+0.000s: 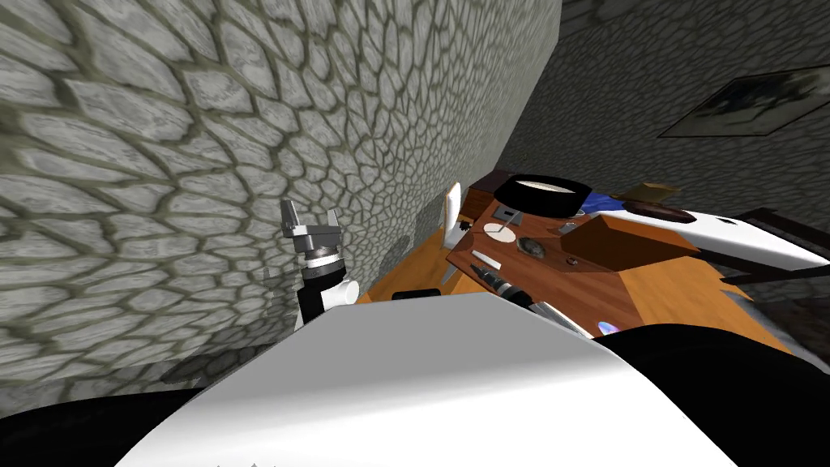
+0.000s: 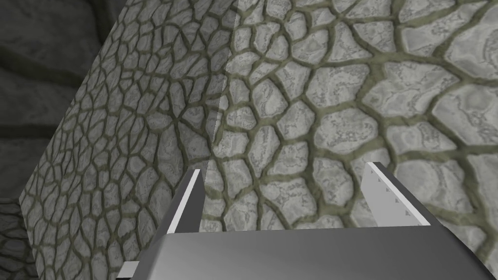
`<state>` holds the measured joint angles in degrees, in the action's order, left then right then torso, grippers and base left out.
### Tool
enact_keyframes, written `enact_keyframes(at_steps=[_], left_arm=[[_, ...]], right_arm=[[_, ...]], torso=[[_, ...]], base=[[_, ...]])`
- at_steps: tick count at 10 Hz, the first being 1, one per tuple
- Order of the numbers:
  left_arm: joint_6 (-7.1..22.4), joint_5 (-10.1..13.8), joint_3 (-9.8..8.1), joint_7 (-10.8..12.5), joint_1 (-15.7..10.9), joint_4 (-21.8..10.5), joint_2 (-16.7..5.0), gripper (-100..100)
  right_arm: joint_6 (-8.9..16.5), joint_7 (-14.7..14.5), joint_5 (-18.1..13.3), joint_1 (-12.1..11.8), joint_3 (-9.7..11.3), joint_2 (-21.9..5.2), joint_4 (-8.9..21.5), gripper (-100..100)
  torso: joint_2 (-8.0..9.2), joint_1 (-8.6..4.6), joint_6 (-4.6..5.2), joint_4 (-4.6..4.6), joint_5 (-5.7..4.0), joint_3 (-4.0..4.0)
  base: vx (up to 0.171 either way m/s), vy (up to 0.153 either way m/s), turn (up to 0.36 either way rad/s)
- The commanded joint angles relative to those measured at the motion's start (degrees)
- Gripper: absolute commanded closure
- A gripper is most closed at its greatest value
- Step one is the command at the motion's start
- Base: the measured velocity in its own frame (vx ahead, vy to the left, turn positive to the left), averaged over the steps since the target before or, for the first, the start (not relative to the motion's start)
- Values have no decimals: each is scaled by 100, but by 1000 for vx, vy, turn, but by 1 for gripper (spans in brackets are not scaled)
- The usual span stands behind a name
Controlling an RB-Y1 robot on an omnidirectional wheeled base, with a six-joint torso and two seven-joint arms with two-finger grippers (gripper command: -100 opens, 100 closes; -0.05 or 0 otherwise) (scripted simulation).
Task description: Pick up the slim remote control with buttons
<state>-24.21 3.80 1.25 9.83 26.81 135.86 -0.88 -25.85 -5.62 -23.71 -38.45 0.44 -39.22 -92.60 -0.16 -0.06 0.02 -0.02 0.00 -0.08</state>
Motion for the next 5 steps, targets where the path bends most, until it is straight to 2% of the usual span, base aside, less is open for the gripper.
enact_keyframes(at_steps=[1, 2, 3, 4, 5], left_arm=[[0, 0, 0, 0, 0, 0, 0, 0], [0, 0, -1, 0, 1, 0, 0, 0], [0, 0, 0, 0, 0, 0, 0, 0], [0, 0, -1, 0, 1, 0, 0, 0], [0, 0, 0, 0, 1, 0, 0, 0]], right_arm=[[-74, -93, -76, -5, 41, -56, 286, -100], [-92, -183, -213, -70, 129, -266, 441, -100], [-92, -183, -213, -70, 129, -266, 593, -100], [-110, -274, -349, -133, 222, -472, 811, -100], [-130, -364, -482, -196, 319, -631, 1089, -100]], torso=[[0, 0, 0, 0, 0, 0], [0, -1, 5, 0, -1, 0], [-5, -2, -1, -1, -1, -3], [-3, -2, 5, -1, -1, -3], [-9, 0, 1, -2, -1, -5]], base=[[33, 4, 123], [40, 6, 243], [38, 4, 115], [57, 14, 178], [95, 7, 360]])
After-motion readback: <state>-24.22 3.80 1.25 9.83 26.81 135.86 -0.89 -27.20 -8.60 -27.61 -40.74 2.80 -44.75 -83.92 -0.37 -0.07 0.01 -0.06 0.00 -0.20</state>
